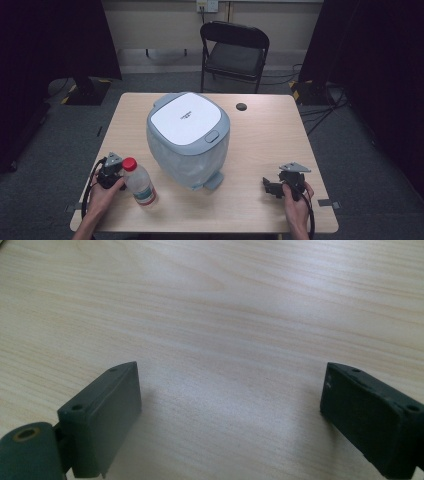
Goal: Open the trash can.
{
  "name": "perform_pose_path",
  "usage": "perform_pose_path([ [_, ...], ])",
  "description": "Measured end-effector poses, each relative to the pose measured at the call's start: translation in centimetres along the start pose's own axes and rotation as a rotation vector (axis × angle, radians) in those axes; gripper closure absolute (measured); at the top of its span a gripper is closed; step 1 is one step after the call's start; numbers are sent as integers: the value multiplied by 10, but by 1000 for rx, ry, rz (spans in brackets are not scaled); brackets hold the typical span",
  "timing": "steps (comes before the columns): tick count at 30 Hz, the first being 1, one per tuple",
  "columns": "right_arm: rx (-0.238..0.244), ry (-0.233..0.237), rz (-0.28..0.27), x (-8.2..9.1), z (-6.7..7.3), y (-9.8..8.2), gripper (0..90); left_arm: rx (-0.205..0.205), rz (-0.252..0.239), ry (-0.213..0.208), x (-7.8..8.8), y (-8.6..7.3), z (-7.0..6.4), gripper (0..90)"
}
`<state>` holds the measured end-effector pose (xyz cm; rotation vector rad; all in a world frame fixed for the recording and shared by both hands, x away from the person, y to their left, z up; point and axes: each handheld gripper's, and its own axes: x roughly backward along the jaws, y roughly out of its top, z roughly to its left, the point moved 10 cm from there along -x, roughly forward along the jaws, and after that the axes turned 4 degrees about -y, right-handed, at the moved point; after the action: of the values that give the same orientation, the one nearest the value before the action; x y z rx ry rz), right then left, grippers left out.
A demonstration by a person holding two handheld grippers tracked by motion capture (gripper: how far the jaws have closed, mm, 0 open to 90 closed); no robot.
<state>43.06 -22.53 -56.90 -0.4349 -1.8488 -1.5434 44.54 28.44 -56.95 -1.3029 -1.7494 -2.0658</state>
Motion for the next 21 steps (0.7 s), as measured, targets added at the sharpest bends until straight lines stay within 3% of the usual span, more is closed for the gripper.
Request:
perform_pose_path([
  [5, -3, -2, -2, 0, 1, 0, 99, 31, 3, -3, 1, 2, 1, 204],
  [6, 3, 10, -14, 1, 4, 1, 133, 19, 9, -4, 2, 2, 3, 216],
  [11, 35, 70, -29, 2, 22, 5, 136, 30, -12, -7, 7, 5, 4, 254],
  [12, 60, 77, -49, 3, 30, 11, 138, 21, -38, -7, 9, 13, 5, 254],
  [13, 60, 77, -49, 3, 30, 11, 138, 21, -38, -7, 9, 13, 5, 254],
  [14, 78, 108, -68, 5, 40, 19, 138, 26, -55, -11, 11, 21, 7, 256],
  [17, 88, 127, -93, 5, 48, 30, 140, 21, -65, -24, 12, 29, 6, 260],
  [18, 90, 157, -112, 4, 57, 43, 145, 10, -78, -34, 11, 39, 5, 266],
  [21, 108, 174, -132, 1, 66, 58, 141, -19, -77, -25, 9, 47, 4, 267],
])
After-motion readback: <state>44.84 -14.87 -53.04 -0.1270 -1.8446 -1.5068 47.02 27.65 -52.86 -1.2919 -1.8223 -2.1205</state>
